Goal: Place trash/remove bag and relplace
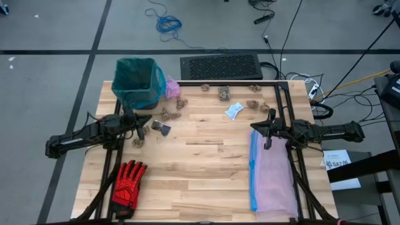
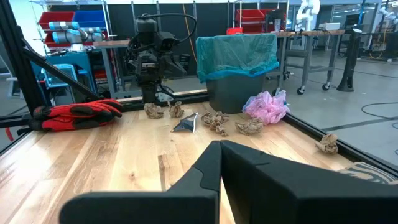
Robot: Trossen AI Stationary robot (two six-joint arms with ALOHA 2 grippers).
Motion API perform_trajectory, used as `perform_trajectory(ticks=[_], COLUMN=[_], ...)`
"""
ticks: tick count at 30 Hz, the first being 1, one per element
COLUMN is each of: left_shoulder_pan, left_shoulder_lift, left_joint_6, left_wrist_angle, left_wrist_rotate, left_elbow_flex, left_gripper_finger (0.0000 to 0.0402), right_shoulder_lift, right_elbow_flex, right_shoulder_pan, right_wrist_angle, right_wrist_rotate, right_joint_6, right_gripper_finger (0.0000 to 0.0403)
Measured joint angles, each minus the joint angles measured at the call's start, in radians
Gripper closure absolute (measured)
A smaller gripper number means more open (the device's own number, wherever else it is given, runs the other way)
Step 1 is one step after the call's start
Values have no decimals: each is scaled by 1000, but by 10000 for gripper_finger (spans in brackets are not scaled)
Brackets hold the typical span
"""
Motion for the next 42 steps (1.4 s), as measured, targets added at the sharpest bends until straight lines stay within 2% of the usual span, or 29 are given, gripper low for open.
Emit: perform_trajectory(ticks=[37, 42], left_shoulder_pan=[0, 0], left_shoulder_lift=[0, 0], left_joint_6=[0, -122], left_wrist_angle=[33, 42], left_wrist_rotate=[11, 14], left_elbow_flex=[0, 0], left_gripper_finger=[401, 401], right_shoulder_lift=[0, 0], right_elbow_flex=[0, 0], right_shoulder_pan=[0, 0], right_wrist_angle=[0, 0], right_wrist_rotate=[0, 0], right_joint_6=[0, 0], right_gripper_finger=[403, 403])
